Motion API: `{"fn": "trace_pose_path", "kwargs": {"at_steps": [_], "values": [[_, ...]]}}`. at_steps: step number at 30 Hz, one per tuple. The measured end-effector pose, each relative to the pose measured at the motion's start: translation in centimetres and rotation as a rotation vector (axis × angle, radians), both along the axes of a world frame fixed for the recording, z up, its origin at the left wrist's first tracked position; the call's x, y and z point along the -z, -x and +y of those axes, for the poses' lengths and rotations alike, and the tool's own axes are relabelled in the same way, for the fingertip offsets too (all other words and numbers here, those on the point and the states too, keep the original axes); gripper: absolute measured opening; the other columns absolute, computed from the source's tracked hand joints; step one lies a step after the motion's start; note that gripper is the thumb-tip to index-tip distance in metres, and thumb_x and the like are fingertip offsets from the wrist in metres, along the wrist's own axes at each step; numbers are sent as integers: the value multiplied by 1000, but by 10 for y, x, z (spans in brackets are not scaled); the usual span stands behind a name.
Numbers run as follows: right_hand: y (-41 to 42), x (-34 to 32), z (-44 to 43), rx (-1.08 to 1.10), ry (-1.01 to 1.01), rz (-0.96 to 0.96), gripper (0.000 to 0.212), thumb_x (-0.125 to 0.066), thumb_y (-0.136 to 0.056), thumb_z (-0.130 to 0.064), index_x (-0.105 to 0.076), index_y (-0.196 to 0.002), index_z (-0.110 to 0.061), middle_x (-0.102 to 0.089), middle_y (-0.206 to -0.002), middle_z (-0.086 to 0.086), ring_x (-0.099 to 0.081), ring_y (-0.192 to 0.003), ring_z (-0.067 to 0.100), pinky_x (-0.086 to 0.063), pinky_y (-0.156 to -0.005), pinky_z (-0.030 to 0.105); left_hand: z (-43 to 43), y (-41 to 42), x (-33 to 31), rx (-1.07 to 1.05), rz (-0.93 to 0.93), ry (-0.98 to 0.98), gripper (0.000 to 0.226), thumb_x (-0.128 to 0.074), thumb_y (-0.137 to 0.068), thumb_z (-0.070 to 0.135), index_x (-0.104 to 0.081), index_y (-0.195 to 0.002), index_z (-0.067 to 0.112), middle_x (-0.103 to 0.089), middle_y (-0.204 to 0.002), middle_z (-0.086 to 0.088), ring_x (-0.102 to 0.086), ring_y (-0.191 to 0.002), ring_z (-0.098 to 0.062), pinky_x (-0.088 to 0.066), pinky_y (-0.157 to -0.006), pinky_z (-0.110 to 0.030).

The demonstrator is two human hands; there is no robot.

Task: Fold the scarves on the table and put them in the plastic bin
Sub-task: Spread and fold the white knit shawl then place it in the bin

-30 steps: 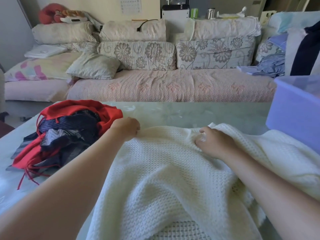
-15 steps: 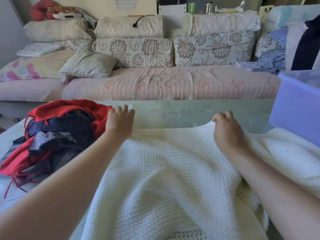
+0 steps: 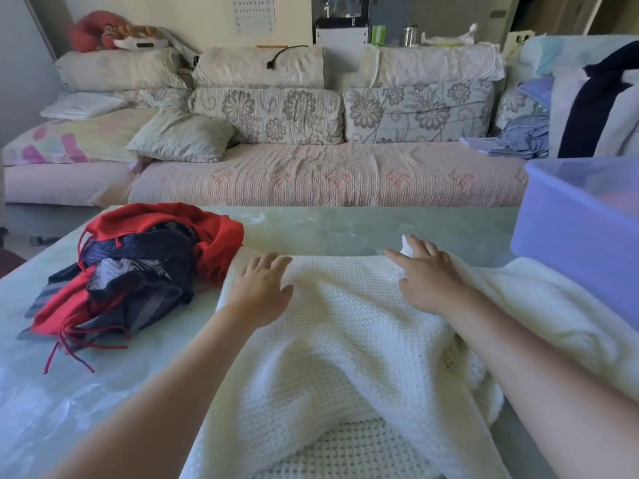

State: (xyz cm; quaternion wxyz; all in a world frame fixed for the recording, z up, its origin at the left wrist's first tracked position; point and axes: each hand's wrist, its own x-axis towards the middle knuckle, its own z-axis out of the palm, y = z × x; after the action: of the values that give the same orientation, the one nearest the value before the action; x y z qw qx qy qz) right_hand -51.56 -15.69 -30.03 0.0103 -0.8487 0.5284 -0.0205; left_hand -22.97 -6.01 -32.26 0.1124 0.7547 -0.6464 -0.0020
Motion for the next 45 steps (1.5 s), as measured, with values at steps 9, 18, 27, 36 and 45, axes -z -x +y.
{"fn": "trace_pose_path", "kwargs": {"at_steps": [9,18,27,36,45], "values": [[-5,-43,108,-124,-143,-442,26,-48,-93,-11,-66,-96,-30,-58,-107,-6,-57,-95,16,-47,-81,30,125,55,-41,282,142,-184,31,-63,-84,55,-51,-85,27,-54,-73,11,-44,-61,-7,-38,-58,-23],[21,-37,207,-242,-449,-100,46,-78,-68,-48,-47,-99,-34,-57,-89,-12,-57,-75,10,-49,-69,31,189,42,-35,351,42,-380,36,-70,-79,24,-55,-110,34,-53,-106,15,-54,-93,-6,-47,-75,-18],[36,-28,201,-149,-61,130,56,-49,-83,6,-36,-124,-30,-49,-105,-4,-51,-82,18,-38,-60,32,204,24,-44,111,15,-103,39,-47,-76,-7,-70,-90,22,-62,-89,7,-58,-83,-18,-47,-66,-31],[41,-32,198,-244,-426,110,27,-54,-74,-10,-62,-90,-31,-58,-100,-11,-58,-90,13,-53,-80,36,226,2,-74,-37,99,-711,26,-54,-93,42,-76,-87,30,-67,-95,13,-60,-82,-6,-46,-80,-24],[48,-23,188,-42,-240,-169,14,-63,-87,-41,-65,-100,-35,-56,-116,-7,-55,-109,20,-46,-85,33,202,45,-17,157,146,-375,63,-41,-94,64,-21,-150,43,-15,-161,7,-13,-149,-22,-18,-119,-50]]}}
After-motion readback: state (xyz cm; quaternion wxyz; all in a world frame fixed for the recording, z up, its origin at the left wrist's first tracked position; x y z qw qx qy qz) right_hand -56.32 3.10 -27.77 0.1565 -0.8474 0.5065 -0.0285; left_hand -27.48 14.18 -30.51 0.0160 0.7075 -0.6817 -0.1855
